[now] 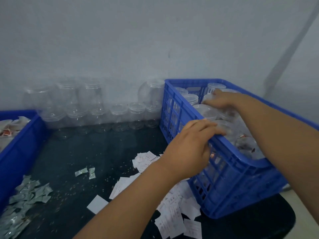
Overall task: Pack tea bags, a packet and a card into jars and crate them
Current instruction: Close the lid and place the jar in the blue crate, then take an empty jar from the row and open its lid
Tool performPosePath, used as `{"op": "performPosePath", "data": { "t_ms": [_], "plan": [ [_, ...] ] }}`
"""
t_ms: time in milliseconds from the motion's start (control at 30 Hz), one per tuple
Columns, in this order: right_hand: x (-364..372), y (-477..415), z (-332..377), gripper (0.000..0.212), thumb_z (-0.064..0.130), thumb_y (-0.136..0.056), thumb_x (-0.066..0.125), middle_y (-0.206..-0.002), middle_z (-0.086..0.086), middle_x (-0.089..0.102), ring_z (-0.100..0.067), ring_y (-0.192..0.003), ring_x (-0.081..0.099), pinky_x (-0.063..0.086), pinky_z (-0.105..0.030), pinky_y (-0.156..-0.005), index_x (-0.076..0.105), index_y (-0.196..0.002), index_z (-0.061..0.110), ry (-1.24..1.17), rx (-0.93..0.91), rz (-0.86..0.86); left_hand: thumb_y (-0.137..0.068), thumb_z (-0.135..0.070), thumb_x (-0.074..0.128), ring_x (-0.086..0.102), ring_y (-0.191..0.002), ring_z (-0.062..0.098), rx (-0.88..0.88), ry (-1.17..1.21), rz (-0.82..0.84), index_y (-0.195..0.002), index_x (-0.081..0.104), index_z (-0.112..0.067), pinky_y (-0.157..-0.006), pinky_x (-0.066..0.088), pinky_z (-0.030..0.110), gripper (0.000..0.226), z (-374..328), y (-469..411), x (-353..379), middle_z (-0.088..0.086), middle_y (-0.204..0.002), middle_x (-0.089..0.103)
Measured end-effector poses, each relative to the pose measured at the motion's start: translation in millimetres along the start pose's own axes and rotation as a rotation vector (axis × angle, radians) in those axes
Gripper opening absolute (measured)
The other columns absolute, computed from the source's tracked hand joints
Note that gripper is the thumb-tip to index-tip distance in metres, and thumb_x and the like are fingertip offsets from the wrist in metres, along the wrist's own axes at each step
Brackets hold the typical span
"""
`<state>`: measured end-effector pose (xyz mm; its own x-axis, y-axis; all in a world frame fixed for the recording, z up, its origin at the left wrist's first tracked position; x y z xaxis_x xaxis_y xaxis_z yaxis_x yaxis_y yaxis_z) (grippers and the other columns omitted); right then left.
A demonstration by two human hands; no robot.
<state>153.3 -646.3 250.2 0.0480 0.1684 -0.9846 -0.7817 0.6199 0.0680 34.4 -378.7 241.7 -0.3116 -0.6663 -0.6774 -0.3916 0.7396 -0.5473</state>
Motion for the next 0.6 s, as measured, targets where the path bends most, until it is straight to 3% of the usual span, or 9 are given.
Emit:
{"op": "performPosePath", "data": {
  "t_ms": [67,167,233,300,400,467,600],
  "plan": [
    [3,0,-2,0.107,0.087,-0.092,0.05,-0.18,-0.008,0.024,-0.036,-0.163,0.029,0.029,-0.054,-0.128,0.028,-0.172,0.02,-0.02,-0.023,0.018,-0.096,0.001,0.052,0.03,-0.147,0.012,-0.002,0.002,0.003,-0.14,0.06,-0.026,-0.113,0.013,0.007,0.052,0,2,1,-0.01,-0.149,0.049],
    [-6,7,7,0.093,0.078,-0.105,0.037,-0.182,-0.009,0.017,-0.034,-0.167,0.021,0.02,-0.052,-0.134,0.02,-0.175,0.018,-0.009,-0.088,-0.033,-0.097,0.0,0.052,0.027,-0.15,0.011,-0.007,-0.002,0.016,-0.143,0.058,-0.026,-0.111,0.008,0.004,0.053,-1,3,2,-0.009,-0.152,0.047],
    [-26,20,25,0.089,0.07,-0.105,0.051,-0.178,-0.013,0.029,-0.035,-0.162,0.032,0.032,-0.048,-0.129,0.027,-0.172,0.015,0.051,-0.15,-0.087,-0.099,-0.002,0.052,0.024,-0.153,0.01,-0.01,-0.016,0.023,-0.145,0.055,-0.027,-0.113,0.008,0.006,0.053,-3,5,3,-0.009,-0.155,0.044],
    [-49,46,56,0.079,0.067,-0.102,0.061,-0.165,-0.013,0.05,-0.035,-0.148,0.049,0.045,-0.043,-0.115,0.049,-0.161,0.015,0.122,-0.246,-0.113,-0.102,-0.005,0.052,0.018,-0.156,0.009,-0.015,-0.038,0.039,-0.151,0.051,-0.027,-0.119,0.009,0.011,0.053,-4,7,5,-0.009,-0.16,0.04],
    [-71,100,109,0.058,0.067,-0.102,0.06,-0.139,-0.002,0.066,-0.026,-0.128,0.06,0.044,-0.037,-0.098,0.069,-0.137,0.022,0.107,-0.434,-0.143,-0.106,-0.017,0.053,0.013,-0.159,0.01,-0.02,-0.087,0.064,-0.16,0.039,-0.027,-0.125,0.02,0.026,0.056,-11,14,8,-0.009,-0.17,0.026],
    [-71,148,143,0.054,0.07,-0.1,0.06,-0.123,0.011,0.065,-0.016,-0.116,0.061,0.044,-0.035,-0.095,0.068,-0.136,0.03,0.036,-0.564,-0.155,-0.106,-0.027,0.054,0.03,-0.152,0.01,-0.045,-0.088,0.055,-0.16,0.038,-0.032,-0.117,0.037,0.031,0.056,-13,25,2,-0.014,-0.17,0.025],
    [-32,246,197,0.052,0.075,-0.095,0.062,-0.107,0.026,0.07,0.007,-0.099,0.066,0.053,-0.025,-0.089,0.066,-0.134,0.042,-0.149,-0.829,-0.086,-0.104,-0.043,0.056,0.054,-0.125,0.003,-0.146,-0.131,-0.016,-0.144,0.054,-0.036,-0.098,0.051,0.027,0.041,11,68,-31,-0.017,-0.143,0.059]
  ]
}}
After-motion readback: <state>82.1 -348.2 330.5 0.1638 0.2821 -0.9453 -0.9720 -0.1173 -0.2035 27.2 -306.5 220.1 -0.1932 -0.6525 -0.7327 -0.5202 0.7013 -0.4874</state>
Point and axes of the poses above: each hand's wrist, its own y-axis away from the middle knuckle, its own x-axis out of the palm, z = x × y, the point moved 10 cm from there along -y, towards the middle knuckle
